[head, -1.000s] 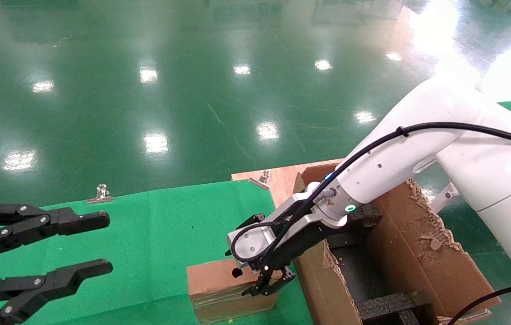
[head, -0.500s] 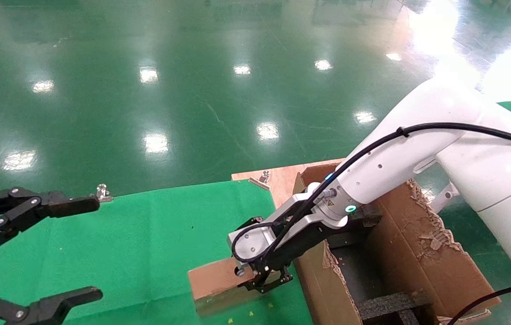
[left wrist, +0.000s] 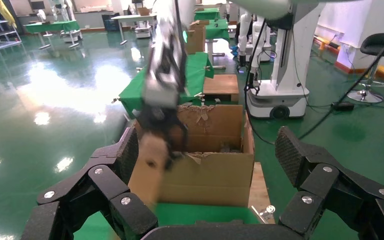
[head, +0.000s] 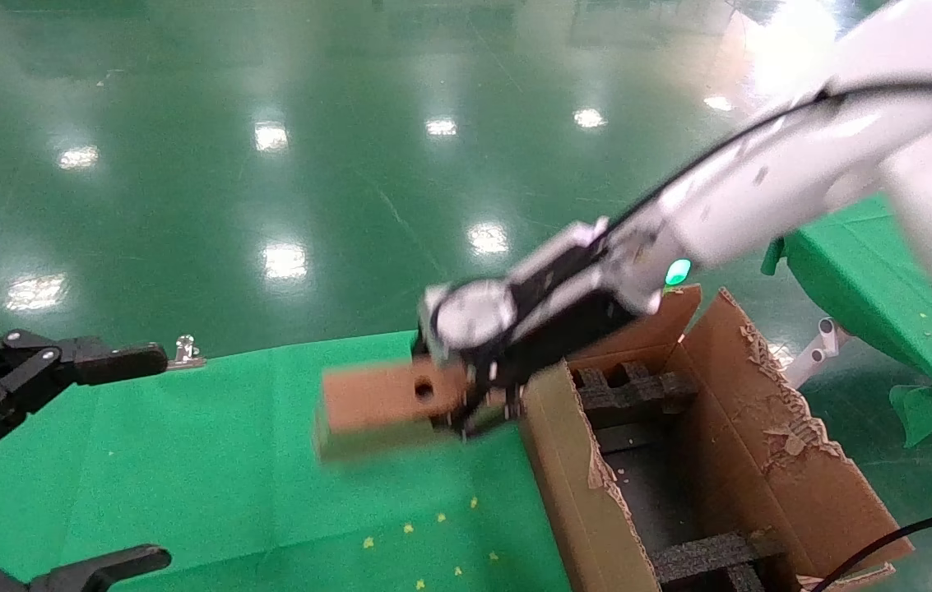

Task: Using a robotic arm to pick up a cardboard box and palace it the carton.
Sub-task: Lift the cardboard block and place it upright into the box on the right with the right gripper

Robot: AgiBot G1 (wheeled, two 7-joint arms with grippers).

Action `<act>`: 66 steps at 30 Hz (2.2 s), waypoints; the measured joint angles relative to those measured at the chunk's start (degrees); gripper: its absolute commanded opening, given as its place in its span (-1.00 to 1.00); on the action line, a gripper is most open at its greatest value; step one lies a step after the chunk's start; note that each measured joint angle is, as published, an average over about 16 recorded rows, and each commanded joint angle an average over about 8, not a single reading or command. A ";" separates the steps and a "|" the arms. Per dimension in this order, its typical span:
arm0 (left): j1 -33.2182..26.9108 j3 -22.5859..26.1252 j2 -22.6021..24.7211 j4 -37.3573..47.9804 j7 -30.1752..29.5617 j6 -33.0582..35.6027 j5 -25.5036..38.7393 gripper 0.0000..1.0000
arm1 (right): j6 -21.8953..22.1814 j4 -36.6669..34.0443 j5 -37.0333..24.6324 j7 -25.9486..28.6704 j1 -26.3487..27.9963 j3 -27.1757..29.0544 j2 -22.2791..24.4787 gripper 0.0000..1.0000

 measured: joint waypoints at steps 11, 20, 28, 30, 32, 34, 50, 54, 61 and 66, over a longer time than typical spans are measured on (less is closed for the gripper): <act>-0.03 0.08 -0.02 0.02 0.04 -0.02 -0.05 1.00 | -0.51 -12.04 4.40 -8.25 13.59 -2.43 0.79 -1.00; -0.05 0.14 -0.05 0.02 0.07 -0.04 -0.08 1.00 | -1.00 -15.06 8.77 -11.58 18.34 -7.25 3.45 -1.00; -0.06 0.19 -0.07 0.02 0.10 -0.06 -0.12 1.00 | -1.28 -13.76 13.68 -10.76 21.74 -13.87 10.24 -1.00; -0.06 0.20 -0.07 0.02 0.10 -0.07 -0.13 1.00 | -1.32 -13.01 14.67 -10.10 22.69 -15.93 12.50 -1.00; -0.07 0.22 -0.08 0.02 0.11 -0.07 -0.14 1.00 | -1.36 -12.09 15.55 -9.29 23.70 -18.15 14.95 -1.00; -0.07 0.23 -0.08 0.02 0.12 -0.08 -0.15 1.00 | -1.39 -11.01 16.26 -8.39 24.77 -20.50 17.49 -1.00; -0.09 0.33 -0.13 0.02 0.17 -0.12 -0.21 1.00 | -1.26 -5.16 15.17 -2.46 34.81 -39.95 33.06 -1.00; -0.10 0.34 -0.14 0.02 0.18 -0.13 -0.22 1.00 | -1.20 -5.57 14.30 -1.74 36.58 -43.89 34.62 -1.00; -0.10 0.36 -0.15 0.03 0.19 -0.14 -0.24 1.00 | -1.12 -6.36 13.91 -0.93 38.02 -48.23 35.68 -1.00; -0.10 0.36 -0.15 0.04 0.20 -0.15 -0.24 1.00 | -0.73 -6.58 14.23 -0.36 37.99 -49.31 35.92 -1.00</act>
